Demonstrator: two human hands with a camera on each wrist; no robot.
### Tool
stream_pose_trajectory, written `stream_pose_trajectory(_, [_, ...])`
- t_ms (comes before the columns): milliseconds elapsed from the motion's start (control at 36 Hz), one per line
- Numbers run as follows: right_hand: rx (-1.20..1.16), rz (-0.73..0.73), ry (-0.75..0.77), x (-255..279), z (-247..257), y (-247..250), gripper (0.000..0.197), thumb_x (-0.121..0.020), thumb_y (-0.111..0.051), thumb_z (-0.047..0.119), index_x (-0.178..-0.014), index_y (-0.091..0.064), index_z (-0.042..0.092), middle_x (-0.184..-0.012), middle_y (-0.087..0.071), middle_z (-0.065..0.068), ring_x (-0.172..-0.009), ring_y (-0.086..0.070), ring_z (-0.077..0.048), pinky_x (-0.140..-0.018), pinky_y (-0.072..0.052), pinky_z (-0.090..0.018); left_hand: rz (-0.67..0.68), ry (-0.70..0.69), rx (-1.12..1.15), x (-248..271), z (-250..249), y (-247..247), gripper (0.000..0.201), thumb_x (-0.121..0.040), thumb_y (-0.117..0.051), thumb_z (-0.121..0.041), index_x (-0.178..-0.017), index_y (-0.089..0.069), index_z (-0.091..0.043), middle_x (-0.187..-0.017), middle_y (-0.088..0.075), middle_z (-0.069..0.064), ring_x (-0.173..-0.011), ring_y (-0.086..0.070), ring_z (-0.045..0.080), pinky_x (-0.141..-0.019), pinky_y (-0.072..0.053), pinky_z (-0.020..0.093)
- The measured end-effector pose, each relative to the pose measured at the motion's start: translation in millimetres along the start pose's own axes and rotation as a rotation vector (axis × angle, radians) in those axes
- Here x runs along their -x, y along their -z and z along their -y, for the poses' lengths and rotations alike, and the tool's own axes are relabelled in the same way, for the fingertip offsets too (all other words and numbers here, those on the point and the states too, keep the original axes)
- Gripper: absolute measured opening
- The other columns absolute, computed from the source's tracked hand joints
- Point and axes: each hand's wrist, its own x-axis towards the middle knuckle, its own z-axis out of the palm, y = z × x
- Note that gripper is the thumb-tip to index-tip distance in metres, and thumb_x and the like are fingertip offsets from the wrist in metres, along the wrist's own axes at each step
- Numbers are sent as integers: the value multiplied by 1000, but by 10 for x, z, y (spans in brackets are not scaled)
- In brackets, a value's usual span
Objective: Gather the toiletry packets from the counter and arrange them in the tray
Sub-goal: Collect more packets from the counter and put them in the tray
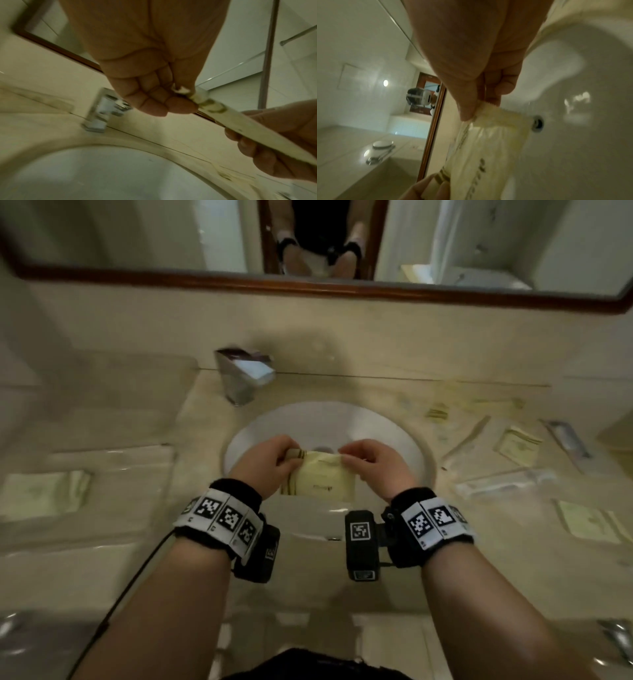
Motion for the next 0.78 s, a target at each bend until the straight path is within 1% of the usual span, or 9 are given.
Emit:
stream_pose_trajectory(111, [-27,117,30,-176,304,-633,7,-88,-63,17,-89,-65,24,-79,-65,10,-70,-59,-2,-64,-43,-10,-82,113,7,203,484,497,20,-93,-52,-20,-108,-60,-9,-102,-64,10,-98,-58,28,-78,-40,28])
stream_pose_trajectory(222, [-31,177,59,-304,618,-1243,5,-87,-64,15,-89,-66,19,-78,-66,4,-66,-59,-3,-56,-44,-4,-162,195,-13,411,965,887,24,-92,-53,-24,-114,-56,-15,-109,-64,7,-96,-60,24,-75,-40,25])
stream_pose_trajectory(306, [-43,201,59,-393,825,-1652,13,-86,-65,14,-97,-67,8,-83,-66,-5,-63,-57,-5,-53,-43,-3,-152,190,-49,553,1310,1142,48,-87,-61,-26,-132,-45,-26,-125,-55,4,-93,-57,19,-79,-45,26])
stream_pose_trajectory(389, [-30,230,35,-463,1006,-2016,14,-86,-66,14,-97,-68,6,-84,-67,-8,-62,-57,-8,-61,-47,-13,-54,160,-133,641,1631,1353,72,-81,-69,-25,-142,-32,-34,-146,-33,0,-111,-54,19,-93,-46,28])
stream_pose_trajectory(444, [-25,246,19,-514,1101,-2249,15,-86,-65,15,-98,-68,6,-86,-68,-10,-64,-58,-10,-67,-49,-20,28,141,-257,652,1822,1466,83,-78,-72,-23,-145,-24,-35,-153,-17,0,-110,-56,18,-91,-48,27])
stream_pose_trajectory(528, [40,239,-4,-599,1200,-2551,17,-86,-65,20,-100,-68,11,-84,-65,0,-73,-60,-13,-73,-48,-24,135,152,-466,617,2019,1595,92,-77,-72,-22,-148,-13,-32,-156,-1,0,-114,-56,21,-88,-47,26])
stream_pose_trajectory(611, [204,240,-26,-693,1237,-2773,17,-86,-63,28,-101,-67,21,-93,-66,5,-87,-59,-12,-82,-46,-27,198,151,-605,546,2167,1653,88,-79,-68,-26,-148,-14,-28,-155,-11,3,-125,-48,23,-100,-45,31])
stream_pose_trajectory(694, [460,222,3,-762,1221,-2931,17,-87,-58,33,-102,-65,31,-106,-70,7,-104,-60,-17,-96,-44,-32,242,134,-689,436,2254,1635,73,-81,-64,-27,-144,-26,-21,-145,-32,3,-125,-47,23,-100,-45,34])
stream_pose_trajectory(778, [611,192,-1,-812,1167,-3039,16,-89,-53,32,-101,-63,35,-111,-68,3,-116,-49,-22,-103,-36,-37,306,148,-716,315,2322,1572,67,-84,-63,-23,-142,-29,-18,-144,-35,4,-127,-45,24,-100,-42,34])
